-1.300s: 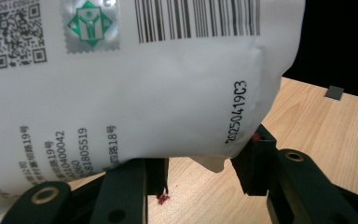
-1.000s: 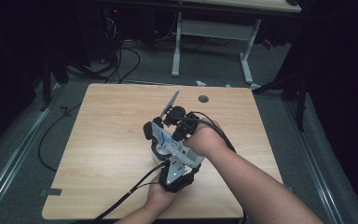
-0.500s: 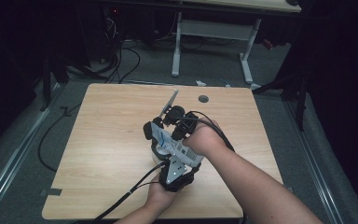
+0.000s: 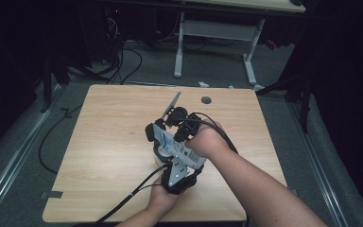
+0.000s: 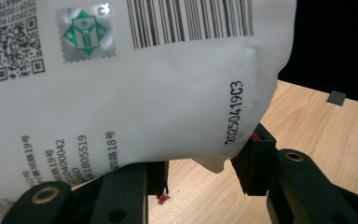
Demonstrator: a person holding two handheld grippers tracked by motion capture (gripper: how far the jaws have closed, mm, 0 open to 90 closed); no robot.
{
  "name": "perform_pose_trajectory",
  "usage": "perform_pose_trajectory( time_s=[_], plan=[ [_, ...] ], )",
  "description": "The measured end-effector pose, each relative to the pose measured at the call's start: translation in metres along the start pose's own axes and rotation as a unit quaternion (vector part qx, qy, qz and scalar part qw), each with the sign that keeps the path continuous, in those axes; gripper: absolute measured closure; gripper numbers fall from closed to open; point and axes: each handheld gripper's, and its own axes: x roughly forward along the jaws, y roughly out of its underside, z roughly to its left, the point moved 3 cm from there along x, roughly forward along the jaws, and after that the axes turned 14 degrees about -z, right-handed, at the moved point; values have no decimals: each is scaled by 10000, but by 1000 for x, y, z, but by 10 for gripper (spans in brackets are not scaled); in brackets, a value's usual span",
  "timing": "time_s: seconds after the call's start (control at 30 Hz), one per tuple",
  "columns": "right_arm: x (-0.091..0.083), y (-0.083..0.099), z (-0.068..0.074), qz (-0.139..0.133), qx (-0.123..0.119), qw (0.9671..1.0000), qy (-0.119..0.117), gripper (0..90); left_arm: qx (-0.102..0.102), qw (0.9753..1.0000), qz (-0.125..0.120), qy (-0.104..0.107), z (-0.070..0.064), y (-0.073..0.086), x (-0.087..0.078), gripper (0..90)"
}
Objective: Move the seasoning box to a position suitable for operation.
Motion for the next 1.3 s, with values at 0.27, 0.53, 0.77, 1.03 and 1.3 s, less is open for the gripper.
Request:
perform_pose_trajectory(
  time_s=[0.27,0.53,0.77,1.03,1.3],
  plan=[
    [-2,0,0,1,9,10000,25,900,-5,10000,-16,-1,0,-1,1,615],
    [-2,-1,-1,3,-9,10000,51,900,-5,10000,-22,6,-1,-2,2,615],
    [0,-1,-1,23,-35,10000,52,900,-8,10000,-14,3,0,-1,1,615],
    [1,-1,-1,-10,-43,10000,29,900,-8,10000,-14,0,-1,-1,2,616],
    [1,-1,-1,-16,-22,10000,16,900,0,10000,-23,5,-1,-2,2,616]
  ],
)
